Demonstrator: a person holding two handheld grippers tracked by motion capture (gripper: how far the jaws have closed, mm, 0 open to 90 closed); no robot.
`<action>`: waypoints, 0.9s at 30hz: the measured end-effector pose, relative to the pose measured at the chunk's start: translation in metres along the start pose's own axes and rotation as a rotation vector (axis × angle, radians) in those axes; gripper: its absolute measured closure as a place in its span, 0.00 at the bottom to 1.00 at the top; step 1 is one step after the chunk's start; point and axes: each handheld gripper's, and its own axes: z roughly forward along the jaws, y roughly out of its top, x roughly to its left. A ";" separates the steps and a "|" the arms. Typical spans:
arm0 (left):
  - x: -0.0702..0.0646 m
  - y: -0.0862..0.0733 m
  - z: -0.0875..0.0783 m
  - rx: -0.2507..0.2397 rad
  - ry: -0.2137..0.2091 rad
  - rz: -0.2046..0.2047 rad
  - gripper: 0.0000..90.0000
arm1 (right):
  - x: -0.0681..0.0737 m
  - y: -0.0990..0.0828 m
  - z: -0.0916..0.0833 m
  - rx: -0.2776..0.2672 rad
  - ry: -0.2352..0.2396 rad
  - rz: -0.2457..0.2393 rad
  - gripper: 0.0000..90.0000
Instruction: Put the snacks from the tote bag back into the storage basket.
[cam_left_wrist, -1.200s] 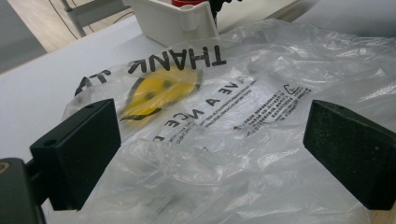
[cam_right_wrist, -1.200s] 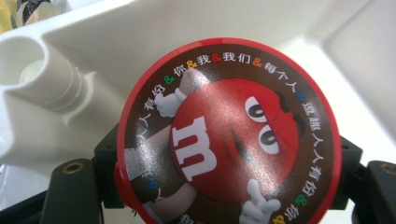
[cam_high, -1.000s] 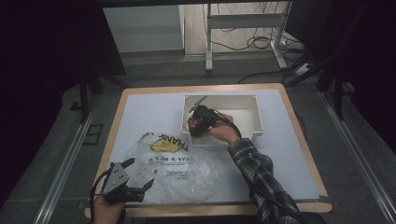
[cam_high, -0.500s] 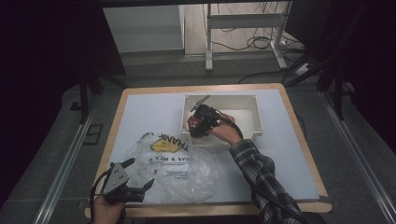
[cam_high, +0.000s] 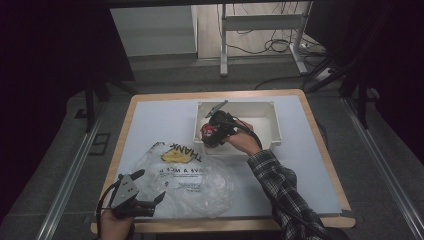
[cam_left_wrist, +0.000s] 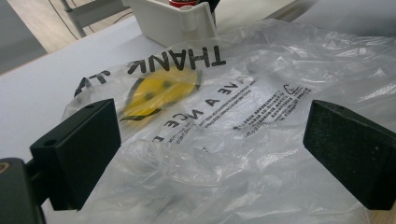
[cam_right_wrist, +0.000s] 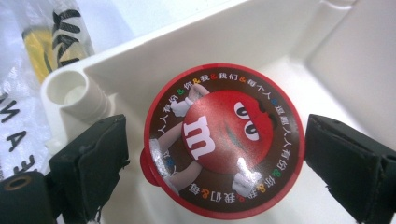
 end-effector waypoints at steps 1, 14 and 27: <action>0.000 0.000 0.000 0.000 0.001 0.002 0.04 | 0.000 0.000 -0.001 -0.006 0.003 0.002 0.08; -0.001 0.000 0.000 0.000 0.000 0.001 0.04 | 0.004 0.000 -0.012 -0.046 0.005 -0.008 0.08; -0.001 0.000 0.000 -0.001 -0.001 0.002 0.04 | 0.012 0.003 -0.028 -0.117 0.009 -0.021 0.05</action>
